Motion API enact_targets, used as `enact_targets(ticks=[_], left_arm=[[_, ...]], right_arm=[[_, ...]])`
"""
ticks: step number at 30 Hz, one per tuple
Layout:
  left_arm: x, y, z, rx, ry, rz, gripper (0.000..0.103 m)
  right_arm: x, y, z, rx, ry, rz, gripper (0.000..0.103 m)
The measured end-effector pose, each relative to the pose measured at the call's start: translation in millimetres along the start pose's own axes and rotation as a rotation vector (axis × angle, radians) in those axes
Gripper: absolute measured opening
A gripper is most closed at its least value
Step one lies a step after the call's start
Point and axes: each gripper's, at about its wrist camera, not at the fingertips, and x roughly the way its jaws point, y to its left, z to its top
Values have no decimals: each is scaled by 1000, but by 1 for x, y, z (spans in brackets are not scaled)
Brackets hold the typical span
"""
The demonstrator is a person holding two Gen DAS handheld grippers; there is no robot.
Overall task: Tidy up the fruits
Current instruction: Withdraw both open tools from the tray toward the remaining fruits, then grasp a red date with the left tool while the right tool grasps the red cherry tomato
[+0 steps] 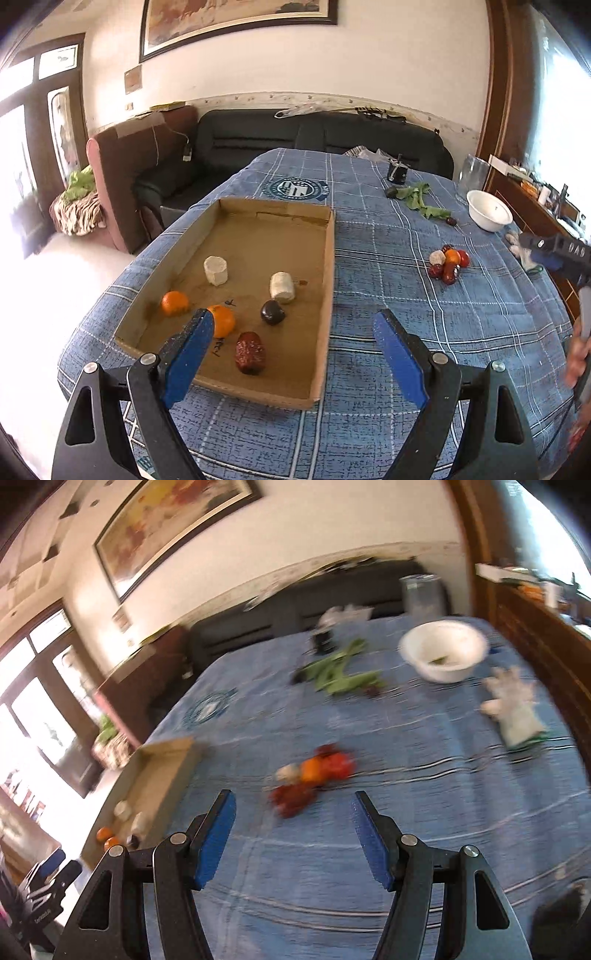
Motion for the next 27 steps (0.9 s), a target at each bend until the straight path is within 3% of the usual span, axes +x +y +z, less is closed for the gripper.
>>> enact_targets(ticks=[5,9,18,22,27], left_arm=[[4,-17,3,22,14,-38,88],[10,-33,6,27,32,-93,88],[34,-81,1,134,78,-150,88],[49,-91,-2,141,108,-173,88],[65,-89,-6,118,158,-192,88]], right_arm=[[-13,-34,20,46,-19,-54,69],[-6,-45,19,63,6,-39,74],[63,-34,5,53,105,9,74],[97,-13,11,-18,129,-13,73],[144,4,19,-36,173,-61,58]])
